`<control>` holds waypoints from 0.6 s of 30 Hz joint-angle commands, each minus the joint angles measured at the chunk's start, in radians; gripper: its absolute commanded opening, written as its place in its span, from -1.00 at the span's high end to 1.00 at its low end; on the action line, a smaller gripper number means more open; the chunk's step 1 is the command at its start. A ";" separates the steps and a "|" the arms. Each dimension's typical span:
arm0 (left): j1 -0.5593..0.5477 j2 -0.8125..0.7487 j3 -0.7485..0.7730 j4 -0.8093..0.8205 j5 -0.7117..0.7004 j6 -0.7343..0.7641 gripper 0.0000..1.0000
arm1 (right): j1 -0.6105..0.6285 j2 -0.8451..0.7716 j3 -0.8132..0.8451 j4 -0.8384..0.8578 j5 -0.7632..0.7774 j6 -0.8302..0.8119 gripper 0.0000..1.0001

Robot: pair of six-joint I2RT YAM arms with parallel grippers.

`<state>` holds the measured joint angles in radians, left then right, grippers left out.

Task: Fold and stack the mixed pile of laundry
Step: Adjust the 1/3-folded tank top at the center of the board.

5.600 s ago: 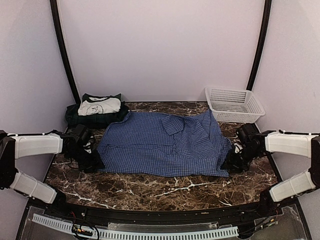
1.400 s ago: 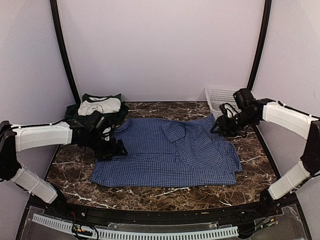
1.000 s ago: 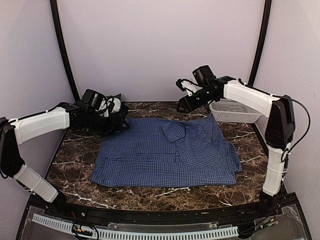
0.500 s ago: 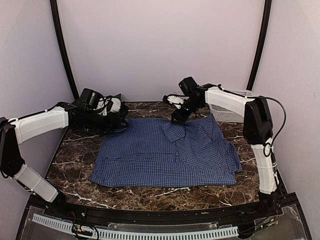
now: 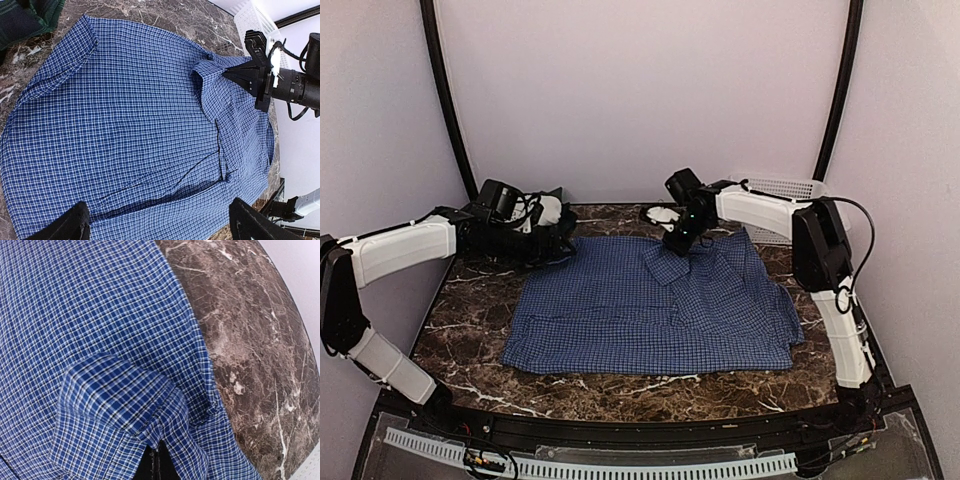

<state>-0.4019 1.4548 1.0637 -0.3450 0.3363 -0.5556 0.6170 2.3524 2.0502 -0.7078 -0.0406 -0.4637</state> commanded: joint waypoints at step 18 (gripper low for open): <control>-0.018 -0.027 -0.005 0.206 0.006 0.008 -0.98 | 0.021 -0.550 -0.255 0.217 -0.032 0.509 1.00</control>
<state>-0.4152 1.4540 1.0580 -0.1558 0.3470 -0.5457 0.6182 1.8614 1.9205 -0.5381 0.0353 -0.0994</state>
